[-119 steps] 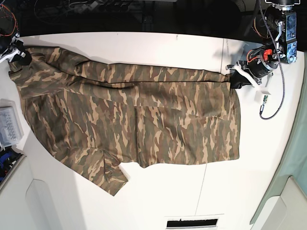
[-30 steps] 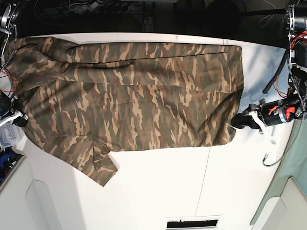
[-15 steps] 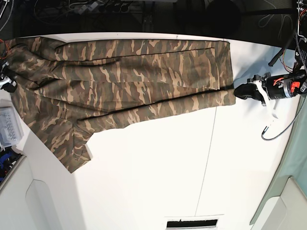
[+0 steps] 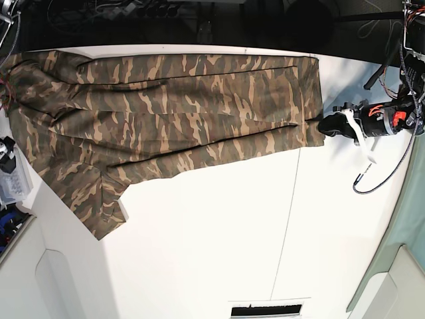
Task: Layout the t-shirt on the table in an organized manner, then fold the t-shirt properly
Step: 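Drag the folded shirt with the left gripper to straighten the fold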
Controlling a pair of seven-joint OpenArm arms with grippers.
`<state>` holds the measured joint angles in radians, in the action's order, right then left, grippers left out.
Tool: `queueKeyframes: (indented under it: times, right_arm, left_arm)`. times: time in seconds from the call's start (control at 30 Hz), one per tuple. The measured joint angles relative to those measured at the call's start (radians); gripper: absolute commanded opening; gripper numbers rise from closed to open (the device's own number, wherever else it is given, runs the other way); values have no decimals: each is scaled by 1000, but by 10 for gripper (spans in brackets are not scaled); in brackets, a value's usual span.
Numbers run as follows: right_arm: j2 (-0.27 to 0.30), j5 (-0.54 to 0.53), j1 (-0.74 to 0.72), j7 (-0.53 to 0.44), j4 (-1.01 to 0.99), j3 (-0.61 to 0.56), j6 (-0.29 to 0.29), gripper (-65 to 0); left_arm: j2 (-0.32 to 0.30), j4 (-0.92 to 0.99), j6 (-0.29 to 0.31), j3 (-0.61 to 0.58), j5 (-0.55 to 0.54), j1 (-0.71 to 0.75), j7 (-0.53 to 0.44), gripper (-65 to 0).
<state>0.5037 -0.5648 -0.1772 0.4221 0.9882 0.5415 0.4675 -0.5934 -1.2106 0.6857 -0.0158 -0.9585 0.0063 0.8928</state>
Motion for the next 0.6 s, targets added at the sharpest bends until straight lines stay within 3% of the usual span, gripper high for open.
queueKeyframes:
  times: [0.2, 0.3, 0.43, 0.6]
  right_arm:
    - [3, 71, -126, -54, -131, -134, -31, -299]
    - [0, 139, -218, -153, -232, -249, -35, -299]
    - [-2, 203, -312, -227, -369, -366, -116, -299]
    - [-3, 210, -324, -220, -491, -424, -55, -299]
  left_arm:
    - [0, 0, 0, 0, 11, 5, 0, -650]
    - [0, 0, 0, 0, 40, 11, -3, -650]
    - [0, 0, 0, 1, 51, 39, -3, -650]
    - [0, 0, 0, 1, 51, 46, -20, -650]
